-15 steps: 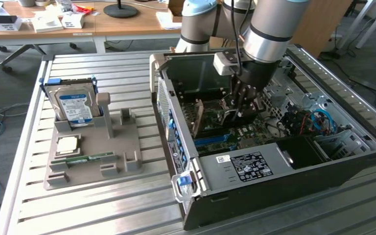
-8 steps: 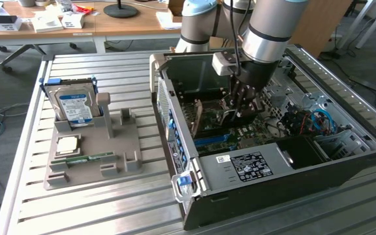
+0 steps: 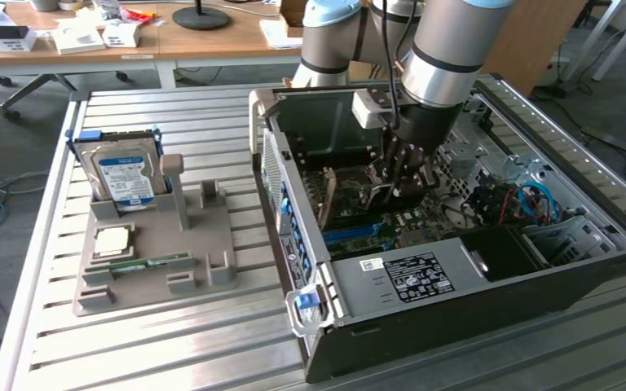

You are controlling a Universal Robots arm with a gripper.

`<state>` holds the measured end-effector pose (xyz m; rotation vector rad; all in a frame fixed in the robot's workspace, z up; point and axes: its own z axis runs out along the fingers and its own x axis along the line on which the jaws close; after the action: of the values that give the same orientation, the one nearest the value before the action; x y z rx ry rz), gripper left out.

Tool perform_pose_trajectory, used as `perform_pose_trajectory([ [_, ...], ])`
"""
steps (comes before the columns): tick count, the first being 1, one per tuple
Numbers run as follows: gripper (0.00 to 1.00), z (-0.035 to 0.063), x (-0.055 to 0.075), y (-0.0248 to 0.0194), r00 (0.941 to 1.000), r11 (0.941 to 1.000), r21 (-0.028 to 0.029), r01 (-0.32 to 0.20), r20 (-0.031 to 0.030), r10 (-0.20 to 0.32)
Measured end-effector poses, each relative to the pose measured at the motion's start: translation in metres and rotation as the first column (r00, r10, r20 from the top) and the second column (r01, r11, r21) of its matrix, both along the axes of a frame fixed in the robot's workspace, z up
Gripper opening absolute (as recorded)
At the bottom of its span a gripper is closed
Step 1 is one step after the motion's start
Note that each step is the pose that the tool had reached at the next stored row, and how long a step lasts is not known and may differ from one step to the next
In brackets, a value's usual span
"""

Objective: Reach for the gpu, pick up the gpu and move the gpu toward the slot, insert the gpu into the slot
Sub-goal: 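Insert the gpu into the slot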

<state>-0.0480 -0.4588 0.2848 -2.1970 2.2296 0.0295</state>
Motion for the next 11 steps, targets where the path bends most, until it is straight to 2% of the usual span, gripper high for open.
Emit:
perform_pose_trajectory([
  [11, 0.26, -0.0004, -0.0045, 0.0, 1.0, 1.0, 0.0005, 0.0, 0.0002, 0.0],
])
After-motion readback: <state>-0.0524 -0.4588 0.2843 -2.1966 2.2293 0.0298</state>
